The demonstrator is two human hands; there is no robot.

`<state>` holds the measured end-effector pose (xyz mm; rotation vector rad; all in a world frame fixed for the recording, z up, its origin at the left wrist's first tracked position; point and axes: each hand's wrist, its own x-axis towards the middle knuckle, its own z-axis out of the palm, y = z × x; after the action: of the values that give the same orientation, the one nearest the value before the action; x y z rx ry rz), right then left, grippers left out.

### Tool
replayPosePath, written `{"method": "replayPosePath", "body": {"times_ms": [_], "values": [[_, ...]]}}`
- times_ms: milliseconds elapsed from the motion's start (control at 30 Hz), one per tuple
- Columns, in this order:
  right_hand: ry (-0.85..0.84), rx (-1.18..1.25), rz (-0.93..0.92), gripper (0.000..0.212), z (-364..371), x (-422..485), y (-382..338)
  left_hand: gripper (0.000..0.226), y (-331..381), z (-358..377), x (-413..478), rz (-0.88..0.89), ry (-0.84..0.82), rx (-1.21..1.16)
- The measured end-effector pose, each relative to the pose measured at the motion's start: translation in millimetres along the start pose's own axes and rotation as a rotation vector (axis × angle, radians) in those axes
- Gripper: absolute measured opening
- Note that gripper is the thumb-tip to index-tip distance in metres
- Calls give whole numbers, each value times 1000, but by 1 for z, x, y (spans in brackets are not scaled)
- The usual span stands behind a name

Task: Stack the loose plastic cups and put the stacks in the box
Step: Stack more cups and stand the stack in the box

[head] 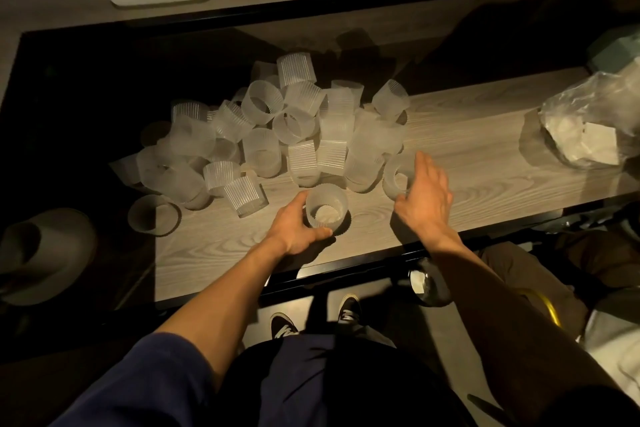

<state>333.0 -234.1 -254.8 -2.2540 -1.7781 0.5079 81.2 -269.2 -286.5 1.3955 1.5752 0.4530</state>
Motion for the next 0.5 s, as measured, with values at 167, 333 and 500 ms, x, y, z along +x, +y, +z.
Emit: {"method": "replayPosePath", "body": {"times_ms": [167,333,500], "values": [[81,50,-5,79,2,1,1,89,2,0,-2,3,-12,-9],[332,298,-54,73,-10,-10,-16,89,0,1,0,-10,-22,-21],[168,565,-279,85,-11,-43,-57,87,-4,5,-1,-2,7,-39]]}}
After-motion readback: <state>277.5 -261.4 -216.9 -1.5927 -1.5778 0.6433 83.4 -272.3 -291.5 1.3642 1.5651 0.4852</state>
